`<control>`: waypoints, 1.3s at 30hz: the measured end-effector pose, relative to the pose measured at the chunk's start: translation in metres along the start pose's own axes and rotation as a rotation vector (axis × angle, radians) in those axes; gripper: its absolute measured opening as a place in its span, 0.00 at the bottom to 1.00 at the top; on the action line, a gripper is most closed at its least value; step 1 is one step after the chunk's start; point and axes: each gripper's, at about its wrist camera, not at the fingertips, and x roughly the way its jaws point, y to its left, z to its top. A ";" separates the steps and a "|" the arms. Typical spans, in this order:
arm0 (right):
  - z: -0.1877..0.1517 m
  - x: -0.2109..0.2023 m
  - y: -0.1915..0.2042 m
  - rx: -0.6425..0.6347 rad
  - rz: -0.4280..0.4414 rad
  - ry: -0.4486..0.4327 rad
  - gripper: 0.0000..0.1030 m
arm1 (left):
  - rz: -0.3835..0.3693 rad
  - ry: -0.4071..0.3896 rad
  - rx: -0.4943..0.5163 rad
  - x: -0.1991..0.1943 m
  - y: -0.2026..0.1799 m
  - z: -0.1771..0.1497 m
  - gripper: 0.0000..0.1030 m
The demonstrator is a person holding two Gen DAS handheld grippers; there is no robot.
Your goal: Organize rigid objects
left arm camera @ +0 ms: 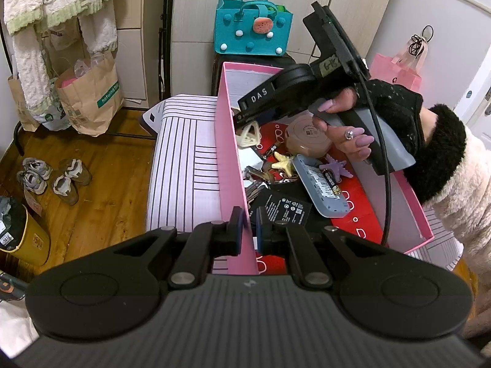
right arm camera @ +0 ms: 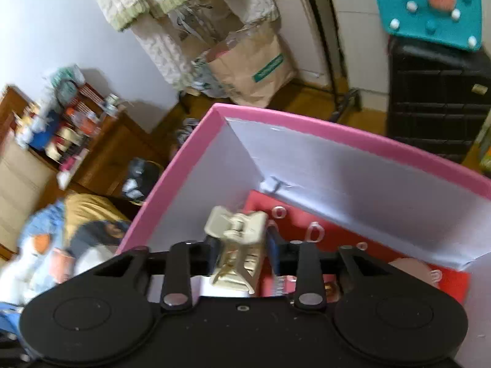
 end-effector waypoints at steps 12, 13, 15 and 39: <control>-0.051 -0.120 0.017 -0.184 -0.148 -0.276 0.58 | -0.003 0.007 -0.008 0.001 0.003 0.000 0.06; -0.058 -0.128 0.015 -0.177 -0.139 -0.287 0.59 | -0.002 0.010 -0.008 0.002 0.002 0.001 0.06; -0.071 -0.139 0.013 -0.164 -0.119 -0.305 0.59 | 0.001 0.012 -0.008 0.003 0.001 0.002 0.06; -0.162 -0.197 0.025 -0.199 -0.067 -0.456 0.60 | 0.108 -0.088 0.029 -0.039 -0.043 -0.006 0.06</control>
